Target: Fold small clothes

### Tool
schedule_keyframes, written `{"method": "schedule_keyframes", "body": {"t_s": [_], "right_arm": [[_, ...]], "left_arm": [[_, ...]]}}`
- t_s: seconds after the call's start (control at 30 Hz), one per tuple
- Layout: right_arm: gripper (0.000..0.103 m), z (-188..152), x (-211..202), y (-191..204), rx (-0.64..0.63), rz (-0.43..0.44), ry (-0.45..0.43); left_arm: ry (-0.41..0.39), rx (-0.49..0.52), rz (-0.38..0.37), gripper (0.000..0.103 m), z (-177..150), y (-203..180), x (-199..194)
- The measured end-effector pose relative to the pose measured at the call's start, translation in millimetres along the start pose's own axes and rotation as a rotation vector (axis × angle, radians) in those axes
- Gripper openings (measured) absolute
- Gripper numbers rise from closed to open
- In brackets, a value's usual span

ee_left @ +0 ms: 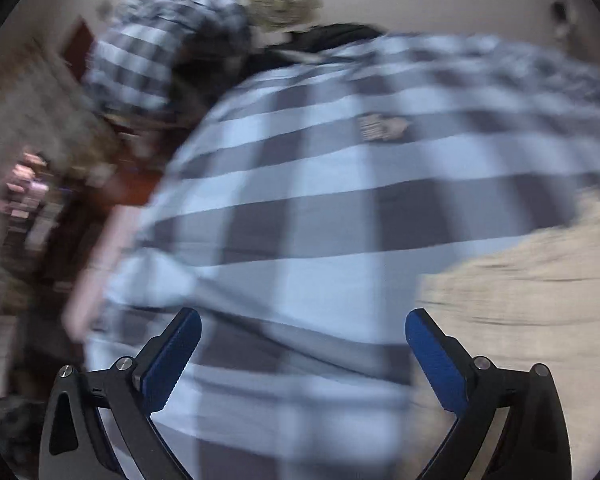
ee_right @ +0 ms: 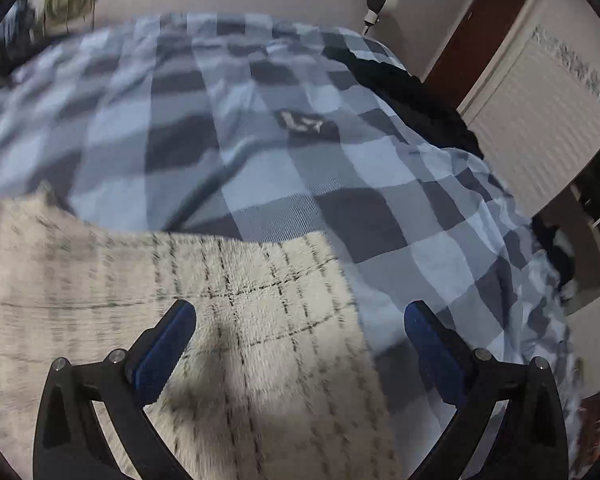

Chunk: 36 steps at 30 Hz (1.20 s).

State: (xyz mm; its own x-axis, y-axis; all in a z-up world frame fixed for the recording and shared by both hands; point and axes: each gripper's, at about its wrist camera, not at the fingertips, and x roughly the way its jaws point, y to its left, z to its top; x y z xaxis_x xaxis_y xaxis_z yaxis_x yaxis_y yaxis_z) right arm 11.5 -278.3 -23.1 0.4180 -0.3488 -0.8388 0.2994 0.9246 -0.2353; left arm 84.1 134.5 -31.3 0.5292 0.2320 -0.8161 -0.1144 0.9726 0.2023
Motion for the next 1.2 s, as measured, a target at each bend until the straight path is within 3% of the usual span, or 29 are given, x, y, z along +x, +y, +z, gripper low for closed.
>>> {"method": "schedule_keyframes", "body": {"t_s": [0.07, 0.13, 0.27, 0.4, 0.57, 0.7, 0.8, 0.9, 1.03, 1.13, 1.2], "right_arm": [[0.102, -0.9, -26.1, -13.1, 0.041, 0.051, -0.017], [0.102, -7.9, -59.3, -21.0, 0.097, 0.14, -0.018], [0.102, -32.5, -97.4, -14.9, 0.154, 0.355, -0.046], [0.102, -59.1, -102.1, -14.9, 0.149, 0.4, -0.027], [0.102, -79.3, -100.3, -51.3, 0.086, 0.418, 0.086], [0.102, -92.8, -86.8, -71.0, -0.028, 0.451, 0.259], [0.102, -110.0, -59.2, -77.9, -0.097, 0.485, 0.386], [0.102, -123.8, -35.5, -80.5, -0.088, 0.483, 0.445], [0.102, -134.6, -9.8, -70.9, -0.086, 0.579, 0.493], [0.102, -137.4, -1.4, -55.8, -0.127, 0.621, 0.498], [0.102, -139.2, 3.7, -44.8, -0.151, 0.672, 0.51]], "left_arm": [[0.049, 0.01, -0.111, 0.103, -3.2, -0.6, -32.4], [0.102, 0.056, -0.155, 0.103, -9.5, -8.8, -53.6], [0.112, 0.136, -0.247, 0.103, -47.2, -20.1, -95.2], [0.221, 0.095, -0.396, 0.103, -82.2, -16.2, -94.4], [0.358, 0.097, -0.405, 0.103, -114.6, -0.8, -77.1], [0.332, 0.156, -0.414, 0.103, -118.1, 9.1, -81.7], [0.356, 0.208, -0.484, 0.103, -122.4, 5.9, -75.8], [0.421, 0.24, -0.543, 0.103, -131.6, -5.4, -58.1], [0.483, 0.218, -0.588, 0.103, -139.7, -15.7, -34.8], [0.495, 0.28, -0.523, 0.102, -146.7, -27.8, -25.1], [0.524, 0.289, -0.565, 0.102, -150.4, -34.8, -20.8]]}}
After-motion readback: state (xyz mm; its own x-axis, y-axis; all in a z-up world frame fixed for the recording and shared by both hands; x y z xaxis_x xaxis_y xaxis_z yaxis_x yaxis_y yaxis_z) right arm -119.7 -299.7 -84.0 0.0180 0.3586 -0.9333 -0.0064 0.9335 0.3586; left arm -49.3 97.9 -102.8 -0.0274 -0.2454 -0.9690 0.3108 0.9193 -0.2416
